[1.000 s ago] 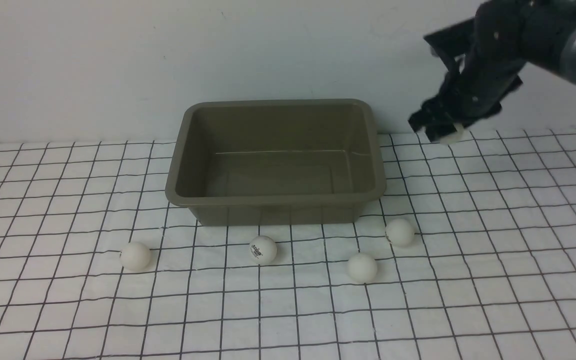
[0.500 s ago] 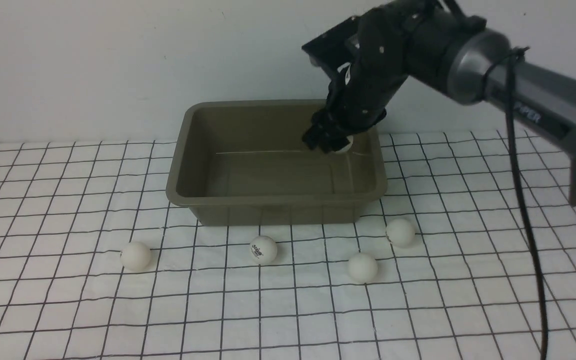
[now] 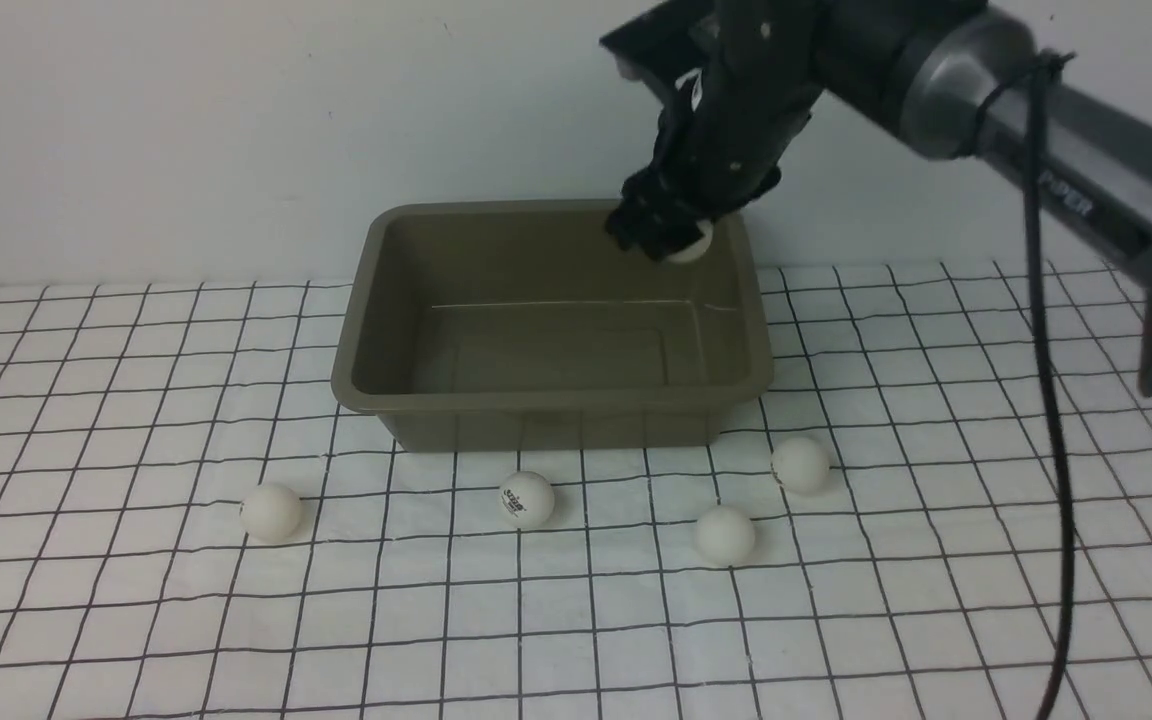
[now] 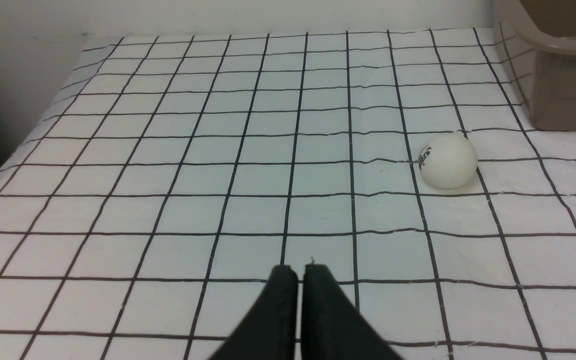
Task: Put the table tennis balls into the box on the white checkered tablecloth.
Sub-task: 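Release the ping pong ball into the bin and lift the gripper away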
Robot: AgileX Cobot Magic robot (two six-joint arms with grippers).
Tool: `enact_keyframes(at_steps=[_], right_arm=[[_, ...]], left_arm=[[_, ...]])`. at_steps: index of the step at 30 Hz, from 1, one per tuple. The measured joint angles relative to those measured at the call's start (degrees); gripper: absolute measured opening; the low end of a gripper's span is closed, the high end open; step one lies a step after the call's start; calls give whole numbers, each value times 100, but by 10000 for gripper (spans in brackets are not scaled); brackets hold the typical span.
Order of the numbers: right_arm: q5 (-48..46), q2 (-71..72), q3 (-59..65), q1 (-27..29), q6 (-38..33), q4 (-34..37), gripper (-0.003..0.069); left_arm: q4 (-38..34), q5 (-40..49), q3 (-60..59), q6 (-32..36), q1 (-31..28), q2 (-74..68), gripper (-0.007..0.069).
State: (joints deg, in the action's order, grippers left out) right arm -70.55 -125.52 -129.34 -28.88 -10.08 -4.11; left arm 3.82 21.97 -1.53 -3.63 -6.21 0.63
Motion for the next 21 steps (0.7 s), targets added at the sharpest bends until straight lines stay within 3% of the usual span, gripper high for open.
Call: enact_keyframes(at_steps=[7, 21], right_arm=[[244, 263, -61, 107, -24, 113, 371], [474, -892, -33, 111, -146, 284, 372]], left_arm=[[0, 0, 0, 0, 0, 0, -1], [0, 0, 0, 0, 0, 0, -1]])
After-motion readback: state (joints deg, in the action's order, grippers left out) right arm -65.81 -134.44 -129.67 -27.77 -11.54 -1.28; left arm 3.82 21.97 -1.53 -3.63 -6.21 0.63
